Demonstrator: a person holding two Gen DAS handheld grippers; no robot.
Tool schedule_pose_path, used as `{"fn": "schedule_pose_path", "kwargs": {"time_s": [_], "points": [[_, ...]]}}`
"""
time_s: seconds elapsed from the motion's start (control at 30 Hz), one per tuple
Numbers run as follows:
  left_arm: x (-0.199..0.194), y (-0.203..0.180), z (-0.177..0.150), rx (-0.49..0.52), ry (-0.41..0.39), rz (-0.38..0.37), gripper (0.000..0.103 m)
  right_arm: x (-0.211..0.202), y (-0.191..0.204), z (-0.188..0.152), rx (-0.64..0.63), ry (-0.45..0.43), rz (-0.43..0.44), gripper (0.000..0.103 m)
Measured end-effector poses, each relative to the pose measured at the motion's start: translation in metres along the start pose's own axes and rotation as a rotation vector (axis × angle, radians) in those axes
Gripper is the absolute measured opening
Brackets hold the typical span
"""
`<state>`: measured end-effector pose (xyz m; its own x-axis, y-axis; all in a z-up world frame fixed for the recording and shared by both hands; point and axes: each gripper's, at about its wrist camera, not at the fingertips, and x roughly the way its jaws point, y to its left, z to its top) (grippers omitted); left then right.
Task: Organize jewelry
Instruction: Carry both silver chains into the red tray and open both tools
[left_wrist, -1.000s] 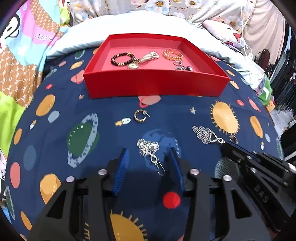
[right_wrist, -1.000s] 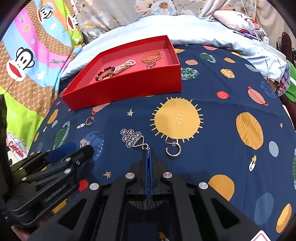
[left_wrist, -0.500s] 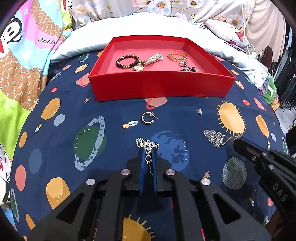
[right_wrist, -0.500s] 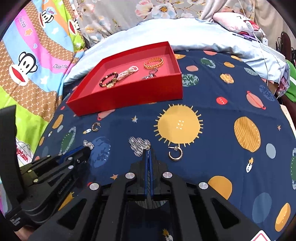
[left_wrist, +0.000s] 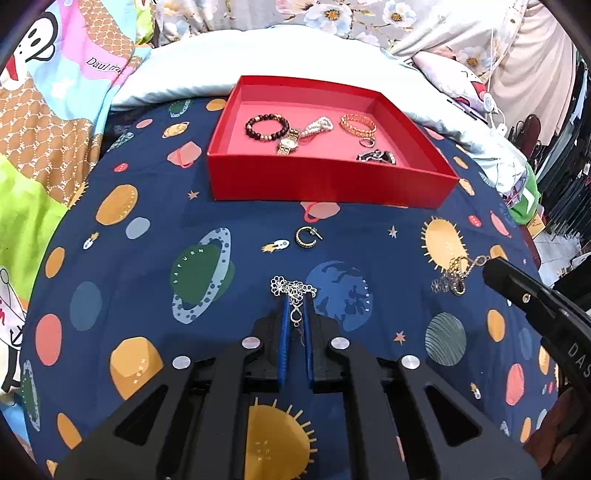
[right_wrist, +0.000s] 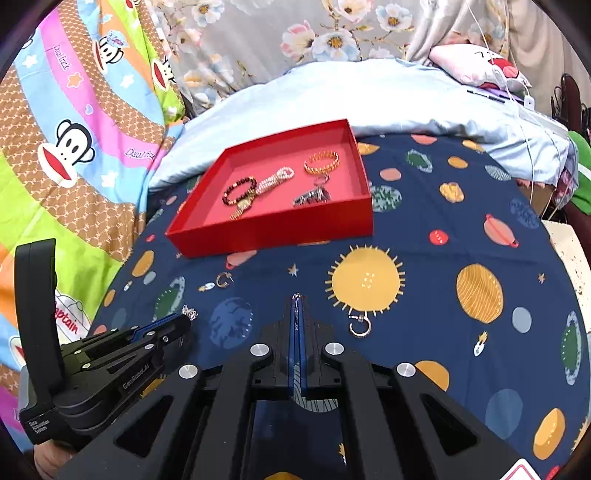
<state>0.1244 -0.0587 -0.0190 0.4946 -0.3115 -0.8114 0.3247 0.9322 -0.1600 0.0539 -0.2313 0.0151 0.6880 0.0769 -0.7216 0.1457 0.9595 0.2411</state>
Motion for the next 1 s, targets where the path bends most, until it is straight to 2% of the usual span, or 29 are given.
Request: {"fn": "schedule_pose_path", "kwargs": {"time_s": [0.27, 0.5, 0.67, 1.0], "points": [[-0.023, -0.002, 0.02, 0.021, -0.05, -0.019, 0.006, -0.011, 0.006, 0.014, -0.029, -0.038, 0.006, 0.001], [-0.031, -0.008, 0.066, 0.069, -0.137, -0.013, 0.006, -0.008, 0.012, 0.055, -0.083, -0.096, 0.014, 0.001], [-0.023, -0.01, 0.104, 0.077, -0.176, -0.011, 0.006, 0.009, 0.013, 0.092, -0.1, -0.128, 0.026, 0.001], [0.01, -0.013, 0.17, 0.092, -0.216, -0.006, 0.006, 0.064, 0.012, 0.155, -0.08, -0.121, 0.08, 0.001]]}}
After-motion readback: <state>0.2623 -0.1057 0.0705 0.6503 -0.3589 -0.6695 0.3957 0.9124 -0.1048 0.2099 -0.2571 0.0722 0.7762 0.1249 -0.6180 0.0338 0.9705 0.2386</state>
